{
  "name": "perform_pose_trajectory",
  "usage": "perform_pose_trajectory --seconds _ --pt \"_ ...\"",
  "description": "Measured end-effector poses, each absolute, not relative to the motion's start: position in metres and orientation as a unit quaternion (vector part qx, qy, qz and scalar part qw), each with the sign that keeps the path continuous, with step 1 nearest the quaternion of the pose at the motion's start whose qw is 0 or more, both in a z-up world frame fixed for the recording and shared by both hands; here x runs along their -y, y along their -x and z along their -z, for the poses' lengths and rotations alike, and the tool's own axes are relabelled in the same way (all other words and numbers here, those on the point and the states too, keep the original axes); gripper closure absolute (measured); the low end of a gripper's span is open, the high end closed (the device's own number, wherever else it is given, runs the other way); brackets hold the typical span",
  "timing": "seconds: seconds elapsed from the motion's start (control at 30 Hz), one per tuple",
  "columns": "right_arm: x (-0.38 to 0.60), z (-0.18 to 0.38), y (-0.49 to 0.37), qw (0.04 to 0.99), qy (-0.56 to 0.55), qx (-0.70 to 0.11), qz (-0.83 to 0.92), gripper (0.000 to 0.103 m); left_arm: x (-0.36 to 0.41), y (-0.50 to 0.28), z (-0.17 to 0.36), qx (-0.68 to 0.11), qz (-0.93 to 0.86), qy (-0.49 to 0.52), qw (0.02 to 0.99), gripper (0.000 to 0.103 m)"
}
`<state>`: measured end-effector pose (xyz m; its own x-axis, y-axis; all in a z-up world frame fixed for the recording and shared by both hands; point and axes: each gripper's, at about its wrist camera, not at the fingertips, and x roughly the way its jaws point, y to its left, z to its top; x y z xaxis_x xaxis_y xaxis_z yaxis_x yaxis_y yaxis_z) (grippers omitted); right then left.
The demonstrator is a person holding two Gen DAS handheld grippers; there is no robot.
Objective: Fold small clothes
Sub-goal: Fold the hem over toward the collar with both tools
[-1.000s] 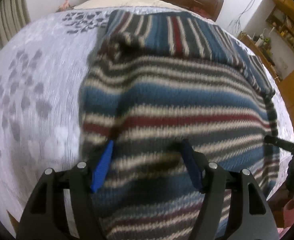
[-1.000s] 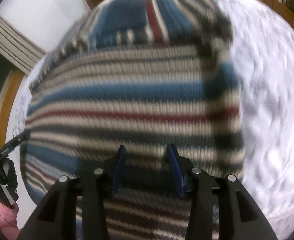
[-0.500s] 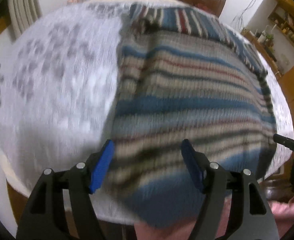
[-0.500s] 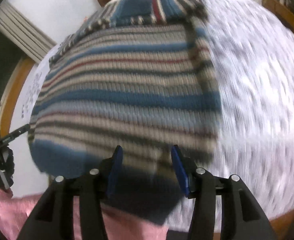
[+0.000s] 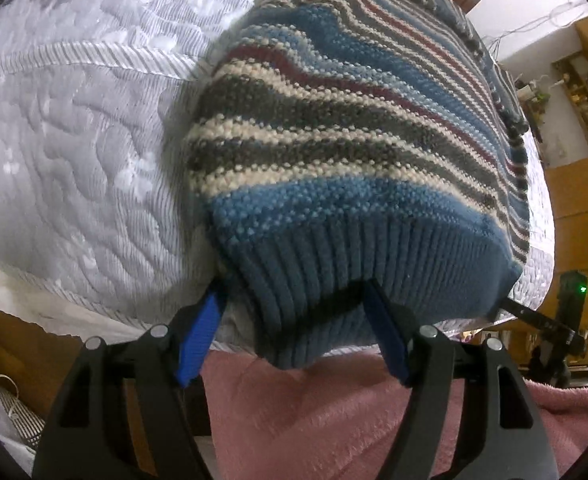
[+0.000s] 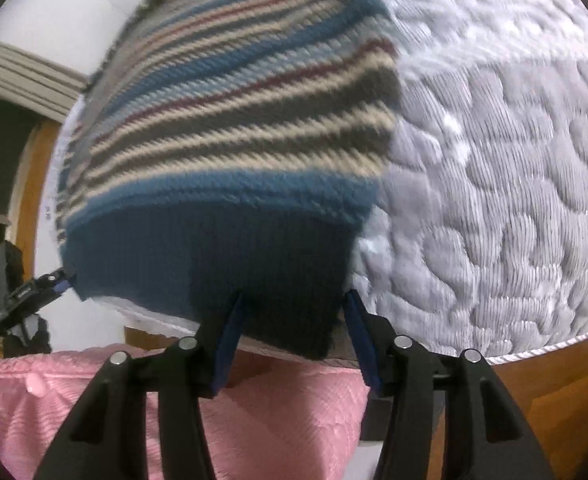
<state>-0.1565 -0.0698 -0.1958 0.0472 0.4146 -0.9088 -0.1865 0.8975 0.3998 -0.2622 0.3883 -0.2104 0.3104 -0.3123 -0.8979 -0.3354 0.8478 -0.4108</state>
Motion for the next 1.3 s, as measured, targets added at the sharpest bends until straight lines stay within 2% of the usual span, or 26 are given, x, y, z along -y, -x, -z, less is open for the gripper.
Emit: perform_pose_trajectory --seconds 0.1,0.13,0.2,0.3,0.37,0.43,0.57,0.83,1.07,1.1,1.3 --pt "0.070 0.198 0.156 0.717 -0.091 -0.657 -0.215 0.051 -0.386 0.260 0.212 -0.586 -0.008 0.278 0.761 0.033" --pt "0.068 0.198 0.155 0.715 -0.094 -0.658 -0.219 0.054 -0.385 0.259 0.213 -0.586 -0.010 0.280 0.760 0.034" --pt "0.059 0.201 0.151 0.709 -0.099 -0.660 -0.227 0.068 -0.382 0.254 0.212 -0.587 -0.006 0.277 0.761 0.040" --pt "0.051 0.201 0.147 0.707 -0.105 -0.659 -0.234 0.083 -0.382 0.254 0.210 -0.592 0.000 0.268 0.760 0.058" --pt "0.051 0.198 0.146 0.706 -0.116 -0.654 -0.243 0.088 -0.384 0.255 0.207 -0.591 0.005 0.274 0.759 0.079" --pt "0.049 0.194 0.146 0.706 -0.120 -0.649 -0.256 0.088 -0.386 0.256 0.203 -0.586 0.010 0.278 0.761 0.091" --pt "0.059 0.176 0.146 0.699 -0.170 -0.627 -0.298 0.090 -0.383 0.254 0.191 -0.577 0.018 0.272 0.770 0.093" --pt "0.084 0.120 0.124 0.700 -0.290 -0.532 -0.378 0.090 -0.406 0.243 0.141 -0.492 0.077 0.369 0.785 0.094" --pt "0.089 0.084 0.065 0.733 -0.280 -0.486 -0.384 0.093 -0.418 0.197 0.114 -0.452 0.086 0.344 0.818 0.094" --pt "0.089 0.081 0.055 0.739 -0.273 -0.482 -0.382 0.096 -0.420 0.190 0.113 -0.450 0.085 0.339 0.822 0.094" --pt "0.086 0.091 -0.003 0.766 -0.246 -0.492 -0.333 0.099 -0.423 0.129 0.131 -0.461 0.083 0.326 0.821 0.093"
